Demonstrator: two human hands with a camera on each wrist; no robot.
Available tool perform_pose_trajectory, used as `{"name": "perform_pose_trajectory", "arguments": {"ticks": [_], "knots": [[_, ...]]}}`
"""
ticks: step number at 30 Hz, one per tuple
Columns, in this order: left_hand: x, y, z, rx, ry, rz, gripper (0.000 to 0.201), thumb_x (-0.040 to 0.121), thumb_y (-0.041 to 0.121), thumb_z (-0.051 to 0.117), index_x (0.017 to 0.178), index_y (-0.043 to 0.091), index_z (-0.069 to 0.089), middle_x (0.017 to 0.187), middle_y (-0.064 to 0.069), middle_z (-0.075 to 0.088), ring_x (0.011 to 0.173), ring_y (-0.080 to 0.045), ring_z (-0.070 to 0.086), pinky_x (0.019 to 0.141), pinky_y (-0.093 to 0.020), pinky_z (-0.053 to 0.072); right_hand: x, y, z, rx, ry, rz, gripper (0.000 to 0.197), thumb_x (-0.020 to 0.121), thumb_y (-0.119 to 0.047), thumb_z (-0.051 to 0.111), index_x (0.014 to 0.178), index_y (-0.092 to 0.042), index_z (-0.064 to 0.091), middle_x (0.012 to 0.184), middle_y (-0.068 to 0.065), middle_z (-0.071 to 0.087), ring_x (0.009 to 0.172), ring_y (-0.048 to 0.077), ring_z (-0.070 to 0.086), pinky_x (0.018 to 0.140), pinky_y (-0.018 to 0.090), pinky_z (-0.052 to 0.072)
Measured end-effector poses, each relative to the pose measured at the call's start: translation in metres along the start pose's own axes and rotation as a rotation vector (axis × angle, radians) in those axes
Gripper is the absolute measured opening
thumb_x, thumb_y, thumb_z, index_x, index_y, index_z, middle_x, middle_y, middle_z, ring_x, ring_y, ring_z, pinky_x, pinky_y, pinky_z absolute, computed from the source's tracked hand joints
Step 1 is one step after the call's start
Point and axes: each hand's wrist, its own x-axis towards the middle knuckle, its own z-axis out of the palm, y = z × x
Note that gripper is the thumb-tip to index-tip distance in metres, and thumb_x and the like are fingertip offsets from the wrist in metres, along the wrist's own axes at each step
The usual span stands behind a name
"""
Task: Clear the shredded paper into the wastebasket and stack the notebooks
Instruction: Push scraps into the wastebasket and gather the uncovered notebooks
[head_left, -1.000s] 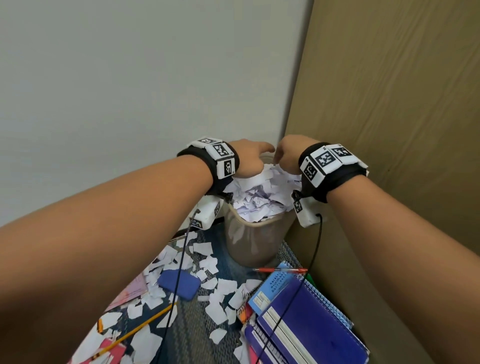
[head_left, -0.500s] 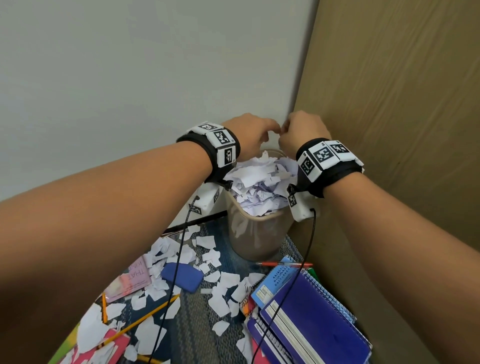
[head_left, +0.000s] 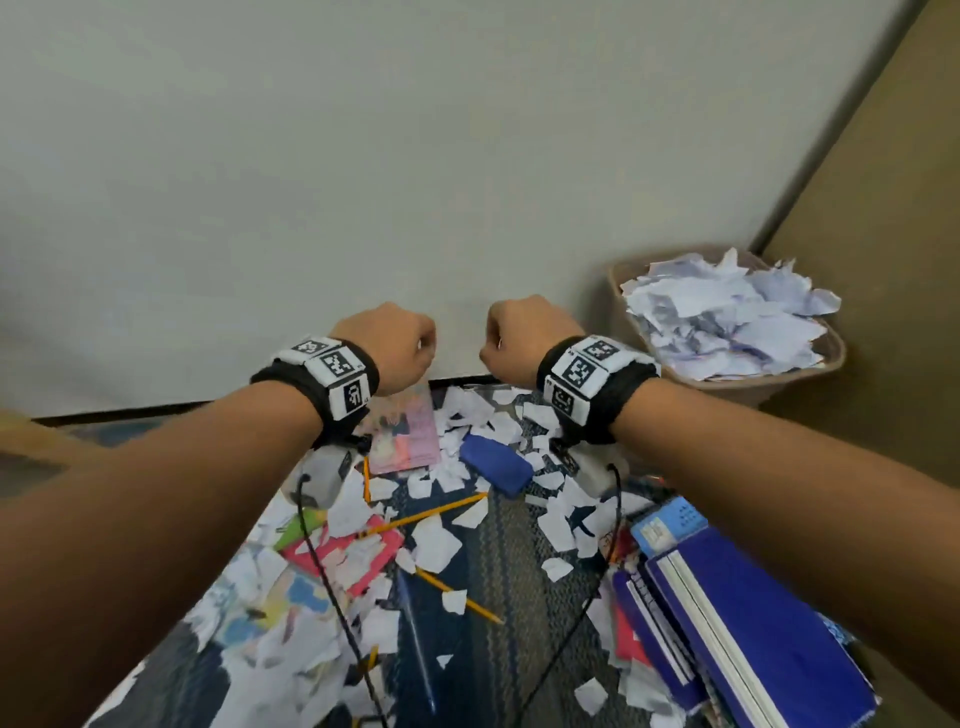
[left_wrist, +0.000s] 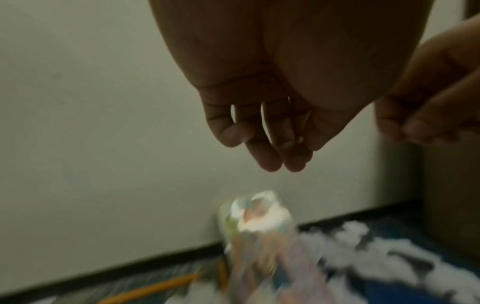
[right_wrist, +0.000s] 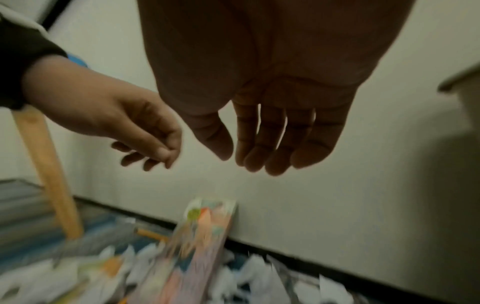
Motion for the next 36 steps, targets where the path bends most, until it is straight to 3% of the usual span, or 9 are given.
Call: {"name": "perform_pose_trajectory", "arguments": {"ticks": [9, 12, 15, 20, 23, 25, 28, 31, 36], "knots": [[-0.082, -0.139, 0.092, 0.129, -0.410, -0.276, 0.028, 0.094, 0.028, 0.041, 0.081, 0.015, 0.061, 0.079, -0.007, 0.062, 0.070, -0.026, 0.057, 0.067, -0.033, 0.050, 0.006, -0.014, 0.097, -0.361, -0.427, -0.041, 0.022, 0.083, -0.037, 0.056, 0.085, -0.015, 0.057, 0.093, 0.009, 0.062, 0.088, 0.030, 0.064, 0.070, 0.033, 0.053], [-0.096, -0.155, 0.121, 0.066, -0.460, -0.325, 0.028, 0.096, 0.027, 0.042, 0.109, 0.013, 0.063, 0.105, -0.010, 0.065, 0.091, -0.028, 0.061, 0.075, -0.033, 0.050, 0.011, -0.022, 0.117, -0.433, -0.465, -0.049, 0.029, 0.087, -0.038, 0.051, 0.099, -0.014, 0.061, 0.100, 0.011, 0.064, 0.085, 0.030, 0.062, 0.071, 0.033, 0.055], [-0.108, -0.155, 0.153, -0.008, -0.446, -0.363, 0.047, 0.093, 0.037, 0.050, 0.136, 0.021, 0.042, 0.138, -0.010, 0.044, 0.123, -0.032, 0.047, 0.097, -0.041, 0.045, 0.018, -0.039, 0.135, -0.429, -0.537, -0.108, 0.021, 0.090, -0.032, 0.053, 0.100, -0.015, 0.059, 0.106, 0.010, 0.064, 0.086, 0.029, 0.059, 0.072, 0.030, 0.050], [-0.107, -0.143, 0.172, -0.157, -0.456, -0.557, 0.085, 0.081, 0.051, 0.065, 0.148, 0.025, 0.020, 0.155, -0.016, 0.008, 0.138, -0.044, 0.020, 0.107, -0.053, 0.036, 0.032, -0.081, 0.168, -0.196, -0.487, -0.220, 0.028, 0.091, -0.024, 0.053, 0.117, -0.013, 0.055, 0.121, 0.012, 0.058, 0.108, 0.030, 0.057, 0.090, 0.036, 0.049], [-0.105, -0.139, 0.175, -0.154, -0.562, -0.609, 0.094, 0.078, 0.054, 0.069, 0.149, 0.025, 0.015, 0.156, -0.021, 0.002, 0.138, -0.048, 0.020, 0.106, -0.054, 0.033, 0.051, -0.115, 0.193, -0.138, -0.451, -0.300, 0.073, 0.080, -0.030, 0.072, 0.142, -0.017, 0.036, 0.144, 0.011, 0.037, 0.127, 0.034, 0.045, 0.101, 0.042, 0.043], [-0.106, -0.140, 0.181, -0.146, -0.513, -0.598, 0.081, 0.080, 0.044, 0.071, 0.144, 0.023, 0.026, 0.151, -0.021, 0.013, 0.133, -0.048, 0.029, 0.105, -0.052, 0.036, 0.064, -0.134, 0.205, -0.182, -0.491, -0.335, 0.115, 0.064, -0.044, 0.085, 0.152, -0.025, 0.013, 0.157, 0.011, 0.013, 0.136, 0.041, 0.031, 0.106, 0.053, 0.039], [-0.108, -0.147, 0.187, -0.158, -0.449, -0.512, 0.060, 0.081, 0.037, 0.071, 0.130, 0.021, 0.040, 0.139, -0.017, 0.031, 0.119, -0.039, 0.046, 0.095, -0.045, 0.046, 0.076, -0.146, 0.215, -0.304, -0.584, -0.337, 0.140, 0.051, -0.059, 0.088, 0.152, -0.035, -0.007, 0.160, 0.011, -0.008, 0.143, 0.046, 0.015, 0.108, 0.063, 0.032], [-0.116, -0.158, 0.190, -0.320, -0.407, -0.446, 0.042, 0.083, 0.027, 0.072, 0.119, 0.018, 0.052, 0.124, -0.010, 0.050, 0.105, -0.029, 0.057, 0.086, -0.037, 0.049, 0.078, -0.146, 0.227, -0.422, -0.621, -0.396, 0.125, 0.059, -0.053, 0.086, 0.153, -0.032, 0.007, 0.159, 0.013, 0.012, 0.141, 0.042, 0.023, 0.107, 0.058, 0.035], [-0.126, -0.178, 0.188, -0.663, -0.174, -0.564, 0.017, 0.081, 0.009, 0.066, 0.084, 0.025, 0.058, 0.092, -0.006, 0.065, 0.078, -0.025, 0.061, 0.067, -0.028, 0.049, 0.074, -0.123, 0.232, -0.139, -0.532, -0.433, 0.052, 0.080, -0.033, 0.074, 0.127, -0.019, 0.056, 0.124, 0.010, 0.055, 0.114, 0.031, 0.054, 0.089, 0.036, 0.046]]}}
